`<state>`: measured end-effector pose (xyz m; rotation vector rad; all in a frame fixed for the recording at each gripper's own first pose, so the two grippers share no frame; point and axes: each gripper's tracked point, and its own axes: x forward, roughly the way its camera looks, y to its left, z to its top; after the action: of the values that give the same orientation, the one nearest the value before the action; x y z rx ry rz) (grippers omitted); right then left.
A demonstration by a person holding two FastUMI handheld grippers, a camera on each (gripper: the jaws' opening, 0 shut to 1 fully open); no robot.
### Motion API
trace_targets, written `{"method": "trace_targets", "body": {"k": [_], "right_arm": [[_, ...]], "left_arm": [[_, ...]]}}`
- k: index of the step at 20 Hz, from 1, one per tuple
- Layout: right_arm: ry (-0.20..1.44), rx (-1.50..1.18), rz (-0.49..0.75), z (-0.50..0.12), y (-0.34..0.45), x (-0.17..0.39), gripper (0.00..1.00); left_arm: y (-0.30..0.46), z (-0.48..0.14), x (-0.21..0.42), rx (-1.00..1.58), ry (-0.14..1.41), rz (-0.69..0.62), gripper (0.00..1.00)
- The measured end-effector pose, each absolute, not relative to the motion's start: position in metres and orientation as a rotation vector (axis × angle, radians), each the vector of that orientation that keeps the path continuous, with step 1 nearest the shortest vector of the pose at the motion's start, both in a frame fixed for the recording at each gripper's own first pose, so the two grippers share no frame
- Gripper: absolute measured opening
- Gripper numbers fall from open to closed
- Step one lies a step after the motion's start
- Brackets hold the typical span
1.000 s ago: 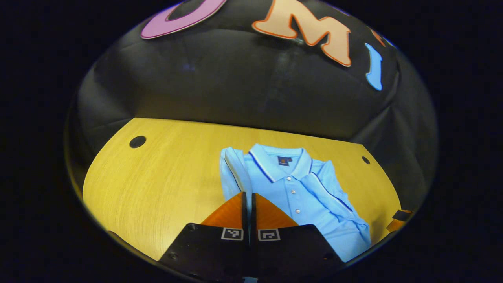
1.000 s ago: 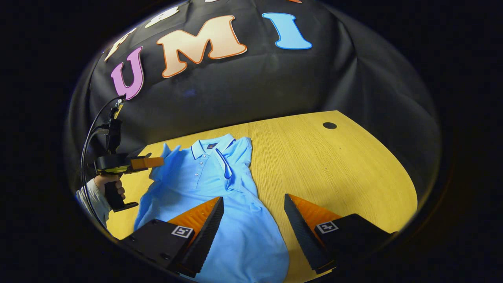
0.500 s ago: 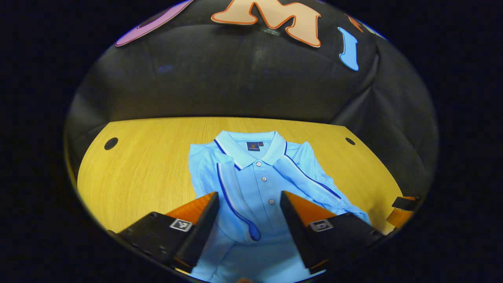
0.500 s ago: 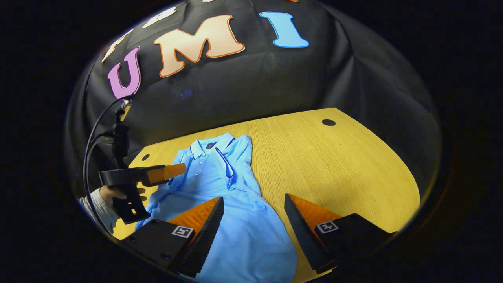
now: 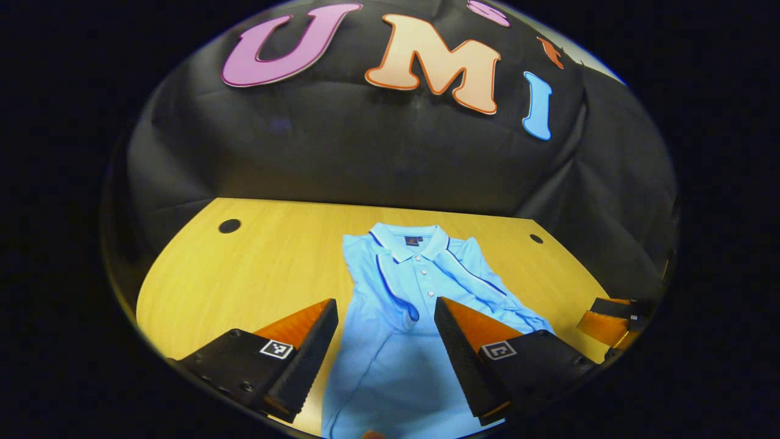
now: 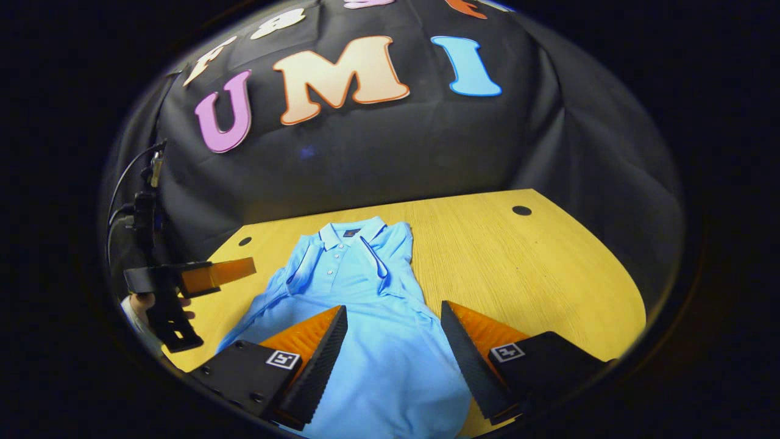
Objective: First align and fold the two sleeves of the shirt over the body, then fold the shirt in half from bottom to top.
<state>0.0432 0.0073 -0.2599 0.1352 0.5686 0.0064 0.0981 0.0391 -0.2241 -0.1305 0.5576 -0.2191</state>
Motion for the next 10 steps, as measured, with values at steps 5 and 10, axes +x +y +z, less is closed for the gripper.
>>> {"method": "trace_targets", "body": {"k": [5, 10], "right_arm": [[0.560, 0.063, 0.032, -0.255, 0.011, 0.001, 0.97], [0.588, 0.007, 0.014, -0.266, 0.000, -0.043, 0.97]], "left_arm": [[0.067, -0.212, 0.035, -0.046, 0.538, -0.194, 0.96], [0.075, -0.231, -0.036, -0.057, 0.597, -0.182, 0.96]]}}
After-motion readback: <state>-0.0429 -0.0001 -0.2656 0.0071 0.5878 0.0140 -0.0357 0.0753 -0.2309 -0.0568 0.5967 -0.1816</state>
